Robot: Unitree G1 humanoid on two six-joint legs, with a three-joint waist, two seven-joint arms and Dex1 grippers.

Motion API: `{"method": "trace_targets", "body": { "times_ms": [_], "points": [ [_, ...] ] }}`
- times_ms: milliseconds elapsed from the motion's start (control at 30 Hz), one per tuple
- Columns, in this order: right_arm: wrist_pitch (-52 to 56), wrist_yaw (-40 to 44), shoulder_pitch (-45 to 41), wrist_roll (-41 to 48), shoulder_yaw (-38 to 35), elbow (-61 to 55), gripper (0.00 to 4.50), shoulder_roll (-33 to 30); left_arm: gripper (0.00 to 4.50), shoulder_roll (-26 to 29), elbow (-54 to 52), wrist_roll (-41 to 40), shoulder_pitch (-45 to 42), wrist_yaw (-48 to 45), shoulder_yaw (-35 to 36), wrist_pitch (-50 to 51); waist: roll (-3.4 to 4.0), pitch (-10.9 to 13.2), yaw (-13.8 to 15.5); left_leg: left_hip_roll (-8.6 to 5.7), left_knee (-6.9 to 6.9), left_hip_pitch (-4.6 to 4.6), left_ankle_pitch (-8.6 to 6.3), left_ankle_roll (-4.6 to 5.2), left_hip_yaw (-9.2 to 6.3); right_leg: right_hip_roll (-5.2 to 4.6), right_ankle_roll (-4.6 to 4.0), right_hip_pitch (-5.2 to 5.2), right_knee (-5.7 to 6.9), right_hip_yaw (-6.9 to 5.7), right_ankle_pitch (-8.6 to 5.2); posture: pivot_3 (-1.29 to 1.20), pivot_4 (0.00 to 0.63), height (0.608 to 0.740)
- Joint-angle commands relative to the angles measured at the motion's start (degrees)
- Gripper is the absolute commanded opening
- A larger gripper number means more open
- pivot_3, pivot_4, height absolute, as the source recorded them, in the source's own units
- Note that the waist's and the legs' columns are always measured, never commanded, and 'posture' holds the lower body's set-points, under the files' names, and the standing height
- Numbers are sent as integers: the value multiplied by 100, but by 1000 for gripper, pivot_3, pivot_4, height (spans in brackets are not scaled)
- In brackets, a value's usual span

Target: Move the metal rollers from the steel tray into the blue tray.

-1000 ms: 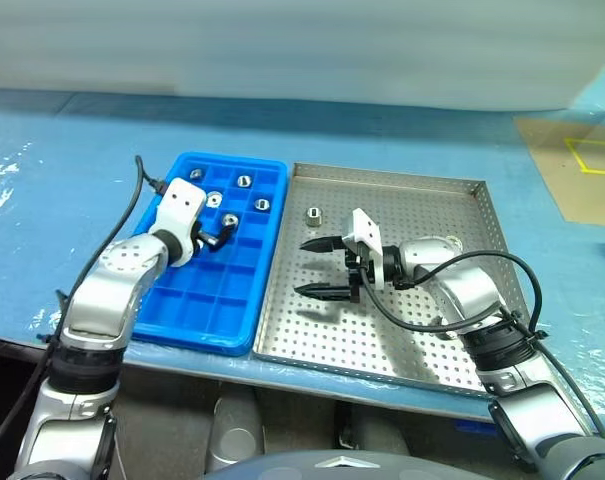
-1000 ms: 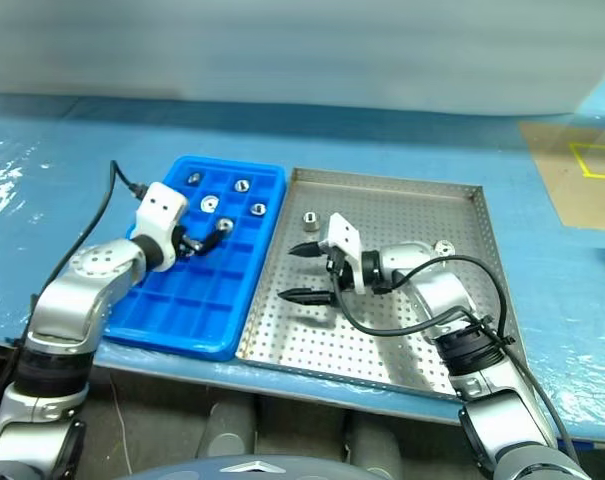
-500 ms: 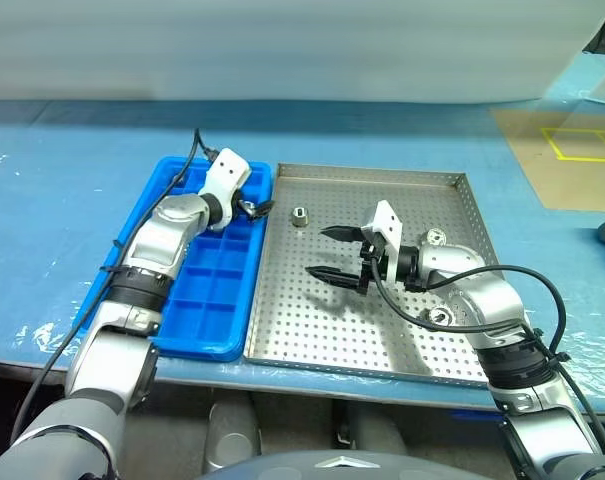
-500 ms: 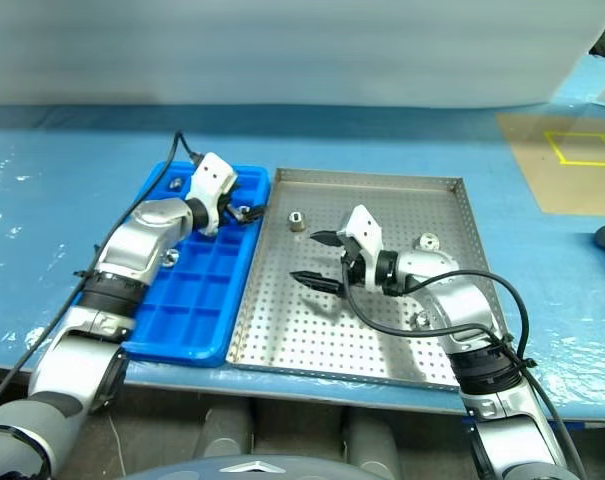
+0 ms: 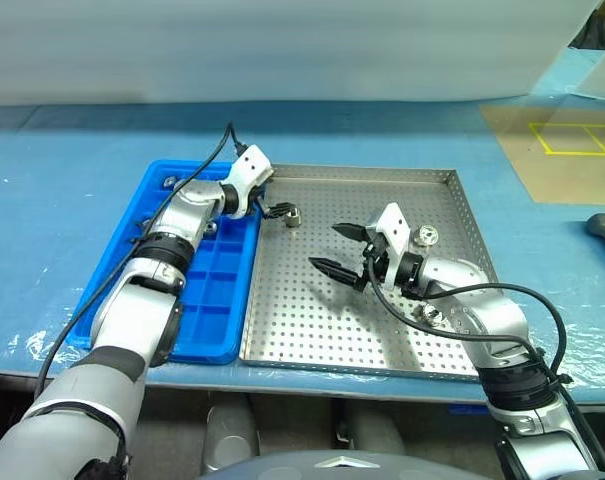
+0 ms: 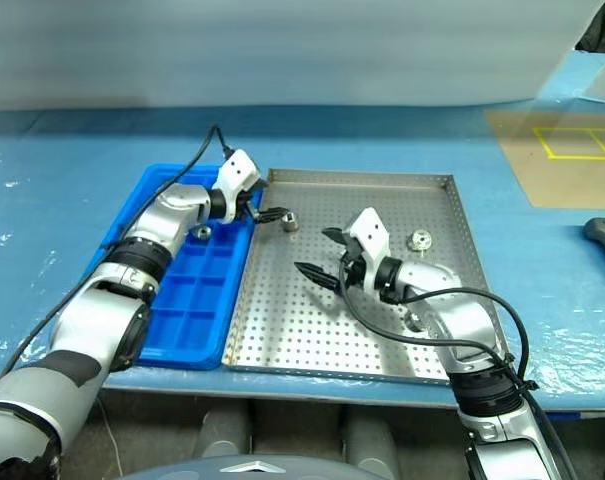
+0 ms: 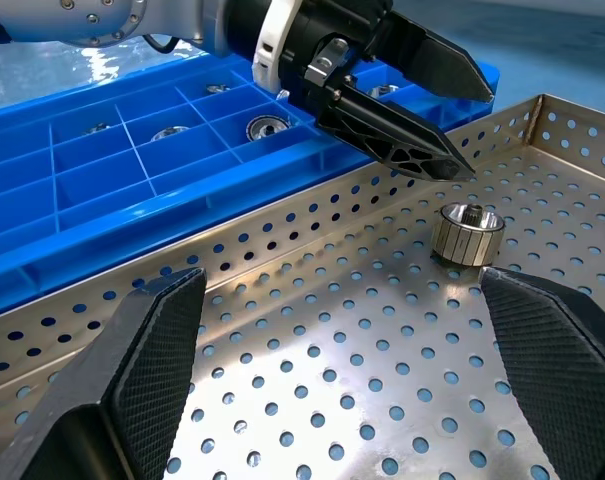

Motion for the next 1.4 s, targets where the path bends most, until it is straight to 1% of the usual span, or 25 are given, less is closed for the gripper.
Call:
{"method": "trace_targets", "body": {
  "times_ms": [33, 233, 433, 500, 633, 733, 833, 933, 1033, 1233, 1400],
  "points": [
    [19, -111, 60, 151, -164, -373, 4500, 16, 4455, -56, 435, 163, -448, -378, -59, -233, -1, 0, -5, 0, 0, 0, 0, 0, 0, 0, 0, 1, 0, 0, 0, -151, 150, 740],
    [26, -230, 155, 185, -172, -466, 4500, -5, 4455, -174, 1119, 430, -874, -882, -133, -341, -2, 1, -55, -2, -4, 4, 0, 0, 1, 0, 0, 4, -4, 3, 0, -179, 150, 740],
    [50, -321, 232, 212, -152, -569, 4500, 0, 4455, -271, 1478, 799, -1042, -734, -241, -600, -3, 2, -124, -2, -5, 6, 0, 0, 1, 0, 0, 8, -6, 2, 0, -190, 150, 740],
    [48, -342, 238, 221, -141, -576, 4500, 3, 4455, -311, 1561, 821, -1071, -462, -143, -603, -3, 2, -133, -2, -6, 7, 0, 1, 1, 0, 0, 8, -6, 4, 0, -190, 150, 740],
    [37, -385, 257, 224, -93, -577, 4500, 36, 4455, -502, 1631, 293, -1274, 807, 660, -612, -6, 4, -128, -2, -4, 6, -1, 1, 1, 0, 1, 8, -6, 3, 1, -192, 150, 740],
    [20, -389, 243, 215, -61, -537, 4500, 60, 4455, -579, 1662, 193, -1287, 1392, 965, -717, -8, 4, -127, -3, -3, 5, -1, 2, 1, 0, 1, 8, -6, 3, 1, -192, 150, 740],
    [15, -375, 229, 217, -32, -519, 4500, 82, 4455, -663, 1676, 1, -1290, 1636, 1272, -700, -8, 5, -129, -4, -5, 8, -2, 3, 1, 0, 1, 13, -10, 4, 1, -179, 150, 740],
    [2, -359, 196, 206, -14, -464, 4500, 99, 4455, -618, 1672, 6, -1352, 1695, 1376, -837, -9, 5, -130, -4, -5, 7, -2, 3, 1, 0, 2, 12, -10, 3, 1, -179, 150, 740],
    [3, -353, 201, 207, 3, -469, 4500, 113, 4455, -518, 1649, -15, -1403, 1114, 1390, -866, -9, 6, -128, -3, -6, 8, -2, 3, 1, 0, 2, 12, -10, 3, 1, -173, 150, 740],
    [2, -346, 207, 207, 21, -470, 4500, 125, 4455, -269, 1622, 373, -1434, -339, 913, -897, -9, 6, -125, -4, -11, 11, -2, 3, 1, -1, 1, 12, -13, 4, 0, -174, 150, 740],
    [28, -314, 229, 264, 9, -496, 4500, 139, 4455, -111, 1684, 685, -1465, -891, 571, -1049, -9, 6, -125, -3, -12, 11, -2, 3, 1, -1, 1, 12, -13, 3, 0, -174, 150, 740]
  ]
}}
